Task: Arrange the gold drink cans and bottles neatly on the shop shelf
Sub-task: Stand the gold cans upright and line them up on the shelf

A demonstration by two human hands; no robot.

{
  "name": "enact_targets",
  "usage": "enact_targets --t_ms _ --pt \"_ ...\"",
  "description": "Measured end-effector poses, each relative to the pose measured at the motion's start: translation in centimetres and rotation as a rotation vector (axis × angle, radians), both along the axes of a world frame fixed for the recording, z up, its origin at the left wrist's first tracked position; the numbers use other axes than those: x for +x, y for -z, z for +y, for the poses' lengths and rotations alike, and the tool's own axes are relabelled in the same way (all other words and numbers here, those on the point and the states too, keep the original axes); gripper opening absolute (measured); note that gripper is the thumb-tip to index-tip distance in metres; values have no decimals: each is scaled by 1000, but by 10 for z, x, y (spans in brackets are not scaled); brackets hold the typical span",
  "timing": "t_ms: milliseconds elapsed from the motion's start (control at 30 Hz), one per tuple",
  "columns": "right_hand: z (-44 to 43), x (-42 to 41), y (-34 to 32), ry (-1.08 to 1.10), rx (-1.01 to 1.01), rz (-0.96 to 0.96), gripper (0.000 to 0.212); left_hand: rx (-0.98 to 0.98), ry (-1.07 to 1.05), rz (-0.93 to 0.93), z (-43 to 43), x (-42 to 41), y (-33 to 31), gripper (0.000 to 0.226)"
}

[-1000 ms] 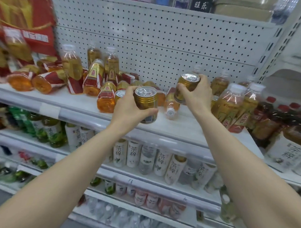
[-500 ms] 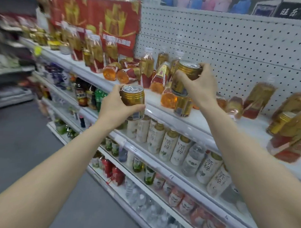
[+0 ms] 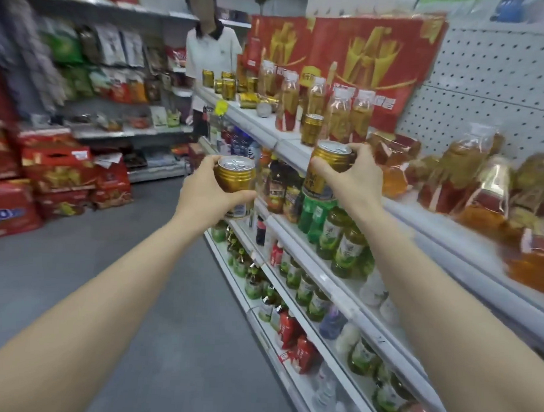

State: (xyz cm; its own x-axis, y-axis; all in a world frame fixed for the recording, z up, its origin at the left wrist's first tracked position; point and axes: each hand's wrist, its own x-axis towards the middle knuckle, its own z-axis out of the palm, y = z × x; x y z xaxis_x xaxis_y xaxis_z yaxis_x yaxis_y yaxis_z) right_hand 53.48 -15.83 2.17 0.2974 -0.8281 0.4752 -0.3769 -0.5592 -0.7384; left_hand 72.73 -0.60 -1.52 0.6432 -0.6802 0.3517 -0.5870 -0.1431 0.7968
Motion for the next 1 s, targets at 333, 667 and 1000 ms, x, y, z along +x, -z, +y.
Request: enact_targets --t_ms 333,667,1000 --pt "-58 185 12 -102 44 13 70 17 -99 2 -45 172 0 75" --pt "-189 350 19 -133 -11 43 68 23 -68 -9 -180 322 -3 74" --pt "-301 495 7 -95 -19 21 57 29 -18 -25 -305 473 -12 75"
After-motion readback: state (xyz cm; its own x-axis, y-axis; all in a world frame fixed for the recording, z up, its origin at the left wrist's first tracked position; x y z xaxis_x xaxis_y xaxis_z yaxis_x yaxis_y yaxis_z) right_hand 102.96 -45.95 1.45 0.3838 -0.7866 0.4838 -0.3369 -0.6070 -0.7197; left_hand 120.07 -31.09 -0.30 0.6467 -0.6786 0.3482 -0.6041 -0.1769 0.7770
